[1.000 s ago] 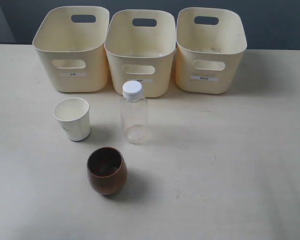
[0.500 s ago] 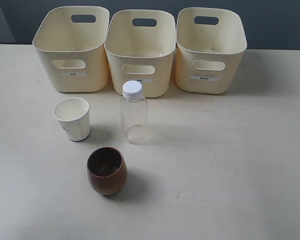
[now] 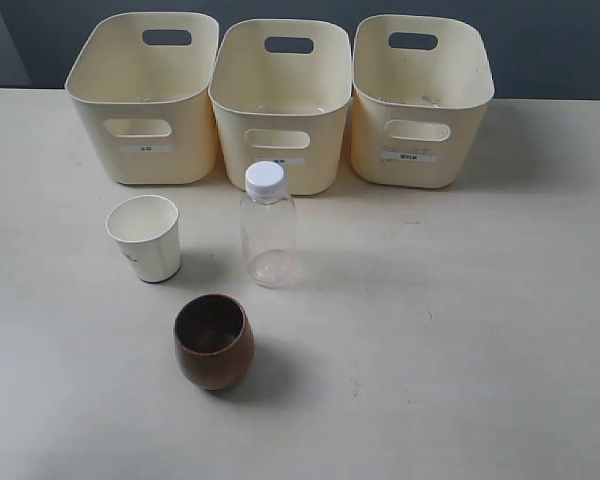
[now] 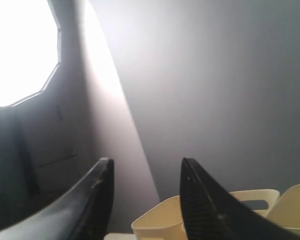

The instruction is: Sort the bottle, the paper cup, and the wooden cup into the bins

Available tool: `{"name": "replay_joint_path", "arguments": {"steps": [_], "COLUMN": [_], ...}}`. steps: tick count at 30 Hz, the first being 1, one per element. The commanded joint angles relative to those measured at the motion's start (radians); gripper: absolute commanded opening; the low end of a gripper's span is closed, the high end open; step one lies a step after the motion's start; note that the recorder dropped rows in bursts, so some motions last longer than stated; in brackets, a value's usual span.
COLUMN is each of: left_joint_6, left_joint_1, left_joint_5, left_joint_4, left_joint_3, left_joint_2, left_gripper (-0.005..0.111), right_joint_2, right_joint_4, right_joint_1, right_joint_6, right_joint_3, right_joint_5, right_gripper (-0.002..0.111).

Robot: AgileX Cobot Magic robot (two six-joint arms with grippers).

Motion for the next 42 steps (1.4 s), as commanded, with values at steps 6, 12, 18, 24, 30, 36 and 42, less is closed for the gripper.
{"name": "replay_joint_path", "arguments": {"steps": [6,12,18,24,30,36,42], "left_joint_6": [-0.002,-0.002,-0.002,-0.002,-0.002,-0.002,-0.002], "left_joint_1": [-0.003,-0.003,-0.003,-0.003,-0.003,-0.003,-0.003], "left_joint_5": [-0.006,-0.006,-0.006,-0.006,-0.006,-0.006,-0.006], "left_joint_4": [0.006,0.006,0.006,0.006,0.006,0.006,0.006], "left_joint_3": [0.001,0.001,0.001,0.001,0.001,0.001,0.001], "left_joint_2": [-0.005,-0.005,-0.005,-0.005,-0.005,-0.005,-0.005], "left_gripper": [0.000,0.000,0.000,0.000,0.000,0.000,0.000], "right_joint_2": [0.210,0.414,0.656,0.871,1.061,1.226,1.386], "right_joint_4": [-0.114,-0.114,-0.145,-0.146,-0.085,0.089,0.307], "right_joint_1": [-0.004,-0.004,-0.004,0.044,0.249,0.482,0.609], "right_joint_6": [-0.146,-0.153,-0.156,-0.248,-0.491,-0.821,-0.947], "right_joint_3": [-0.055,-0.147,-0.247,-0.325,-0.370,-0.418,-0.497], "right_joint_5": [-0.178,-0.252,-0.391,-0.438,-0.406,-0.240,-0.122], "right_gripper": [0.042,0.042,0.042,0.042,0.027,-0.001,-0.001]}}
